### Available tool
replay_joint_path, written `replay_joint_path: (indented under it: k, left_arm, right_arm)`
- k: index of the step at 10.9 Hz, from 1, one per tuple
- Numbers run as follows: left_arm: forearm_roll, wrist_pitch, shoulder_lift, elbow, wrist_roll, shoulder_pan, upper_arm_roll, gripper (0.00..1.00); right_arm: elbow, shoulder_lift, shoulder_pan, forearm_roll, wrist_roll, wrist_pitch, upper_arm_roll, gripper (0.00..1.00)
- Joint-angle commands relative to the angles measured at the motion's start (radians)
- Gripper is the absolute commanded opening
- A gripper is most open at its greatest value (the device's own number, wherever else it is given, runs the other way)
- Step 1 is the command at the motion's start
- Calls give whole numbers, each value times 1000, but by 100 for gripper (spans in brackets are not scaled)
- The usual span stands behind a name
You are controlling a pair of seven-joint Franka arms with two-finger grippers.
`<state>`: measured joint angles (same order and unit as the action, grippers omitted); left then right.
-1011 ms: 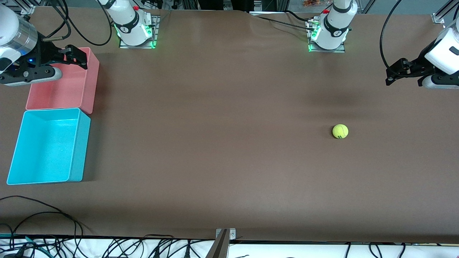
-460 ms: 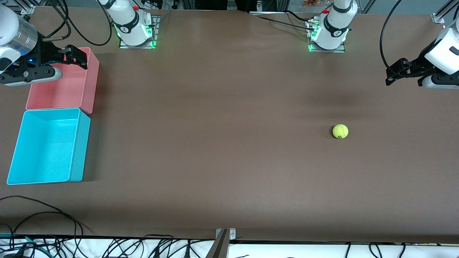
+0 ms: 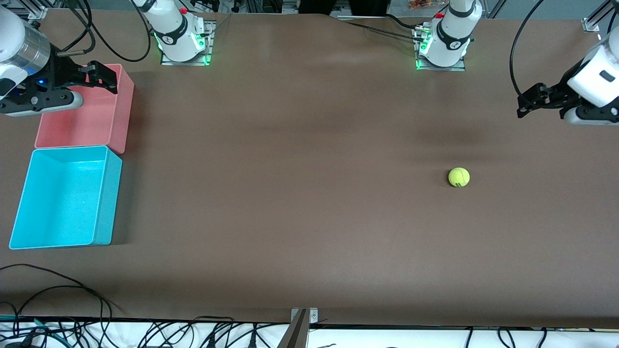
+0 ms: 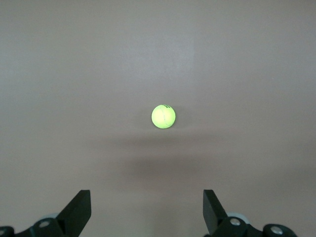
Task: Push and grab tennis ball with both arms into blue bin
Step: 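Lower the left gripper beside the tennis ball on the table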
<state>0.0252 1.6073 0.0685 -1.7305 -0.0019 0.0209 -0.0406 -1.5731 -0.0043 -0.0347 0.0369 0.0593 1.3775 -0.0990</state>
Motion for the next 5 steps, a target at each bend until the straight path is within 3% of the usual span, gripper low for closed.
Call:
replay_joint_path:
  k: [1, 5]
  left_arm:
    - [-16, 162, -38, -97, 11, 5, 1, 100]
    - [-11, 235, -64, -178, 11, 5, 1, 100]
  right_arm:
    - [15, 6, 6, 15, 19, -5, -1, 100]
    - [15, 6, 6, 14, 19, -5, -1, 100]
